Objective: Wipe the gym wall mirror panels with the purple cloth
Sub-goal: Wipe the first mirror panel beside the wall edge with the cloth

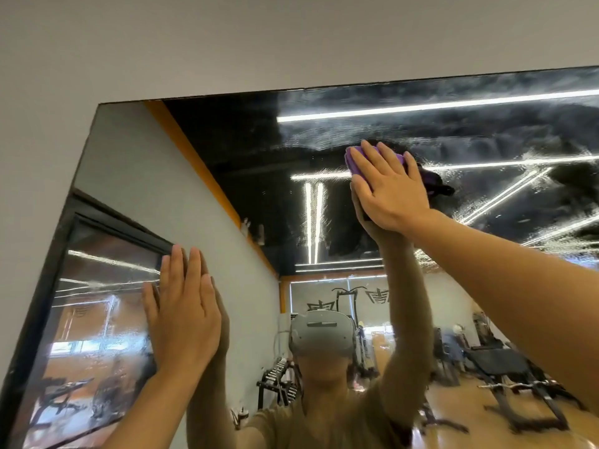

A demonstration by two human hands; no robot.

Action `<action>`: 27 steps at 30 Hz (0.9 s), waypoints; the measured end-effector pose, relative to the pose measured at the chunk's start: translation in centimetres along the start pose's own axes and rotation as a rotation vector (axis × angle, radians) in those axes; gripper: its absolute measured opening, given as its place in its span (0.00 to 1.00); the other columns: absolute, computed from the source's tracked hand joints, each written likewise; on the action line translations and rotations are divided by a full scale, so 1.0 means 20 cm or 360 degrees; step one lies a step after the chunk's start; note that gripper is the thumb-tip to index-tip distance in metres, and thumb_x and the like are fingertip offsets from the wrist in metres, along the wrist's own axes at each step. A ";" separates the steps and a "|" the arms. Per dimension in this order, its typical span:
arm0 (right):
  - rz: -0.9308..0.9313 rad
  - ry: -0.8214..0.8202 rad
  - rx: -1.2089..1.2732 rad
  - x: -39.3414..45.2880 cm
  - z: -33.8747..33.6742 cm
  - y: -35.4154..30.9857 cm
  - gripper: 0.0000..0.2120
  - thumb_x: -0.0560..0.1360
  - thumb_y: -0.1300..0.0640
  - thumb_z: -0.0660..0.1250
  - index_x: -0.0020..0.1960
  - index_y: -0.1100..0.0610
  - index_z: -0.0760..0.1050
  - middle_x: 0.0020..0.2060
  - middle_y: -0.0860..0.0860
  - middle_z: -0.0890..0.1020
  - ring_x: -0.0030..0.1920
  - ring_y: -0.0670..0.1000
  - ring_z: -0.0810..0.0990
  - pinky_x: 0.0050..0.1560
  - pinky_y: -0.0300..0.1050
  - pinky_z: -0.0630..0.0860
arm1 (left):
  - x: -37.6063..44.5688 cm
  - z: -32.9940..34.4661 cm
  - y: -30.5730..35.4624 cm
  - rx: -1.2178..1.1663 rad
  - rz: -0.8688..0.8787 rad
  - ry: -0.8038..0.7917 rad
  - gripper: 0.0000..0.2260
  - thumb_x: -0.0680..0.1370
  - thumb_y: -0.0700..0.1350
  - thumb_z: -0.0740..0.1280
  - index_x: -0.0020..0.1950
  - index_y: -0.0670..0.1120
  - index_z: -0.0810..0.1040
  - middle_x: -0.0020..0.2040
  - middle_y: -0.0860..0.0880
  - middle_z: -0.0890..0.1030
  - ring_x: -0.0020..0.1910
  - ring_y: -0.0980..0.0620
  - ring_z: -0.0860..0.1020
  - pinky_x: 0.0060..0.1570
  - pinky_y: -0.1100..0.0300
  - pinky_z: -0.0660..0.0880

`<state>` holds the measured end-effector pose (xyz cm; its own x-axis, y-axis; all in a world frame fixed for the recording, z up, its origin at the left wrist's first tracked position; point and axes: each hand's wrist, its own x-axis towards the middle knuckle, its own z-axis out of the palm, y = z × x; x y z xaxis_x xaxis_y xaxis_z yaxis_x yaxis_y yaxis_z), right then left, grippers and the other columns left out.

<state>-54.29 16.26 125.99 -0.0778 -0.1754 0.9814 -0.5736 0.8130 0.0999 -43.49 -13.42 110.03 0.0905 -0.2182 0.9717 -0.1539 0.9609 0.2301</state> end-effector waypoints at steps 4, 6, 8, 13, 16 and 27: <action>-0.0176 0.0094 0.0003 -0.21 0.06 -0.02 0.29 0.82 0.41 0.42 0.82 0.44 0.51 0.81 0.45 0.54 0.82 0.49 0.49 0.80 0.58 0.42 | 0.00 0.01 0.00 0.0017 0.0048 -0.0014 0.34 0.81 0.63 0.35 0.82 0.48 0.52 0.82 0.48 0.51 0.82 0.48 0.48 0.79 0.44 0.43; -0.0307 0.0076 0.0009 -0.34 0.08 -0.05 0.28 0.83 0.41 0.43 0.82 0.45 0.53 0.81 0.45 0.57 0.81 0.49 0.51 0.80 0.59 0.45 | -0.01 0.00 0.00 0.0029 0.0041 -0.0007 0.33 0.81 0.62 0.37 0.82 0.47 0.52 0.82 0.47 0.52 0.82 0.48 0.48 0.79 0.43 0.43; -0.0421 0.0041 0.0000 -0.44 0.11 -0.04 0.27 0.83 0.42 0.44 0.82 0.45 0.56 0.80 0.45 0.58 0.81 0.49 0.52 0.80 0.60 0.46 | -0.01 0.00 0.00 0.0021 0.0038 -0.0032 0.33 0.81 0.62 0.37 0.82 0.47 0.51 0.83 0.47 0.51 0.82 0.48 0.47 0.79 0.44 0.42; -0.0420 -0.0014 -0.0016 -0.28 0.05 0.04 0.28 0.82 0.40 0.43 0.81 0.41 0.51 0.81 0.43 0.55 0.81 0.48 0.50 0.80 0.59 0.43 | -0.01 -0.02 0.00 0.0013 0.0071 -0.0089 0.35 0.79 0.67 0.36 0.81 0.49 0.46 0.82 0.48 0.48 0.82 0.48 0.45 0.79 0.45 0.40; -0.0151 -0.0073 -0.0011 -0.09 -0.02 0.07 0.30 0.80 0.38 0.39 0.82 0.41 0.45 0.82 0.42 0.48 0.81 0.46 0.43 0.79 0.56 0.37 | -0.01 -0.02 -0.01 0.0020 0.0092 -0.0097 0.37 0.78 0.70 0.33 0.80 0.50 0.45 0.82 0.48 0.47 0.82 0.48 0.45 0.78 0.46 0.39; -0.0593 0.0027 -0.0055 -0.73 0.14 0.04 0.26 0.84 0.43 0.46 0.81 0.46 0.57 0.80 0.47 0.61 0.81 0.51 0.55 0.78 0.61 0.50 | -0.01 -0.04 0.01 0.0072 0.0110 -0.0136 0.37 0.79 0.66 0.39 0.82 0.45 0.49 0.82 0.45 0.50 0.82 0.45 0.47 0.78 0.43 0.42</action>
<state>-55.79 17.94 111.27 0.1446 -0.4537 0.8794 -0.5321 0.7136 0.4556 -42.64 -13.10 109.77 -0.0056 -0.1675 0.9859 -0.2014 0.9659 0.1629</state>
